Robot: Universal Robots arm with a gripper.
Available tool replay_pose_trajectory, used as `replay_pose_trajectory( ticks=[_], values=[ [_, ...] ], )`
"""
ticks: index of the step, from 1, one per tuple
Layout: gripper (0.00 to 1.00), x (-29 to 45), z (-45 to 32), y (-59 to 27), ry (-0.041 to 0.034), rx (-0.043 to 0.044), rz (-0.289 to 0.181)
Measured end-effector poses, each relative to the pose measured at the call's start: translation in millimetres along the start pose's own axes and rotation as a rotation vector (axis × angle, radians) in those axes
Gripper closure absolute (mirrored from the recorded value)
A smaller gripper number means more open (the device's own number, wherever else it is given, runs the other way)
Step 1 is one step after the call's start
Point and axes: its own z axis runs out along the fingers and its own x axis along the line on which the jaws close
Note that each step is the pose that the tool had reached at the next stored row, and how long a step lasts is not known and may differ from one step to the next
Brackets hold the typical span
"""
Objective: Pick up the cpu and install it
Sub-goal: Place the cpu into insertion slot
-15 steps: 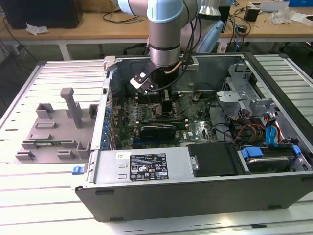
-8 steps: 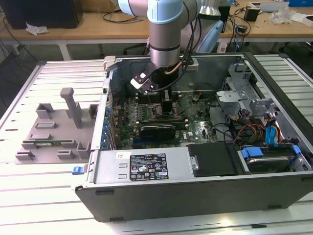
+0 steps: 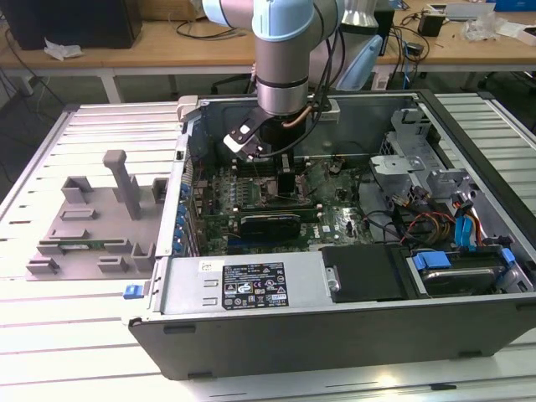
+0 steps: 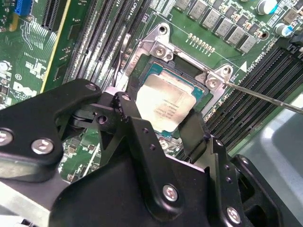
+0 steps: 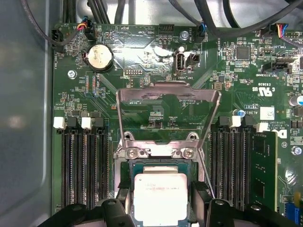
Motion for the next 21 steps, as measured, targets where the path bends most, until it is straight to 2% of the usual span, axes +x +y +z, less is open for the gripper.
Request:
replay_pose_trajectory(
  ticks=[3,9,10,11,14,15,16,17,18,21],
  values=[
    [0.38,-0.3,-8.6,0.3,0.0002,-0.0002,0.000],
    [0.40,-0.3,-8.7,0.3,0.0001,-0.0001,0.000],
    [0.47,-0.3,-8.8,0.3,0.0001,-0.0001,0.000],
    [0.59,-0.3,-8.8,0.3,0.0001,-0.0001,0.000],
    [0.77,-0.3,-8.8,0.3,0.0001,-0.0001,0.000],
    [0.77,-0.3,-8.8,0.3,0.0001,-0.0001,0.000],
    [0.83,-0.4,-8.8,0.3,0.0001,-0.0001,0.000],
    [0.83,-0.3,-8.9,0.3,0.0001,-0.0001,0.000],
    [0.89,-0.4,-8.9,0.3,0.0001,-0.0001,0.000],
    [0.89,-0.3,-8.9,0.3,0.0001,-0.0001,0.000]
  ],
)
